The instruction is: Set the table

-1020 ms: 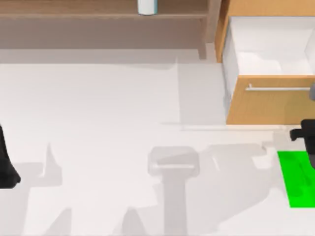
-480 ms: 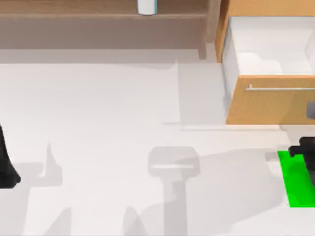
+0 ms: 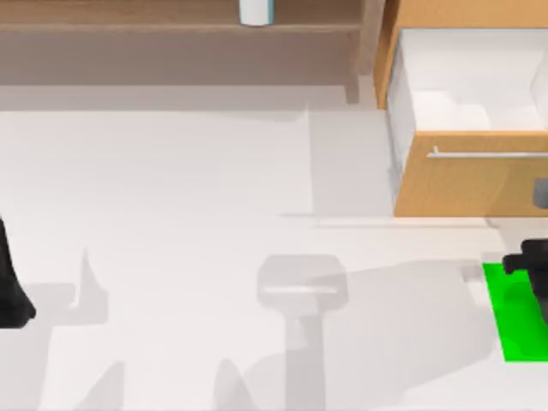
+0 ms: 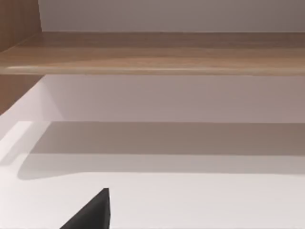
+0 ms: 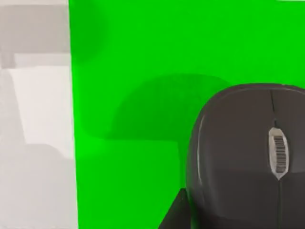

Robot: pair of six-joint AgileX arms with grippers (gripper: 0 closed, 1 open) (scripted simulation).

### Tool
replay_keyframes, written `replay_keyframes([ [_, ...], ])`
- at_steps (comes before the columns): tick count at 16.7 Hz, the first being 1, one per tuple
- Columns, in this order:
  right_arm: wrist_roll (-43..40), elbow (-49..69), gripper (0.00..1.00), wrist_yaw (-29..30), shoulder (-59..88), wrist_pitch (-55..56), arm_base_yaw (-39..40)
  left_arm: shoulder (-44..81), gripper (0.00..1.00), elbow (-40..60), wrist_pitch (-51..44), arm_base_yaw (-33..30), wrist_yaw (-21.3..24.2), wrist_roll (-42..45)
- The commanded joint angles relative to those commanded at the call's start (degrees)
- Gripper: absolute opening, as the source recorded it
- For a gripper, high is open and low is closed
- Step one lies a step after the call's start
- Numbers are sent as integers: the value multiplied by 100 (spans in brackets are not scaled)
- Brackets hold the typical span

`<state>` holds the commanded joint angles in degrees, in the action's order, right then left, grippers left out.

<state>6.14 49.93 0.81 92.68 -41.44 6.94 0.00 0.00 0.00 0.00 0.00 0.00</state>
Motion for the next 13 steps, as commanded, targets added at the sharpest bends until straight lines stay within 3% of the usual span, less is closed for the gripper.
replay_keyframes([
  [6,0,0,98,0,0,0,0,0,100,0,0,0,0,0],
  [13,0,0,100,0,0,0,0,0,100,0,0,0,0,0],
])
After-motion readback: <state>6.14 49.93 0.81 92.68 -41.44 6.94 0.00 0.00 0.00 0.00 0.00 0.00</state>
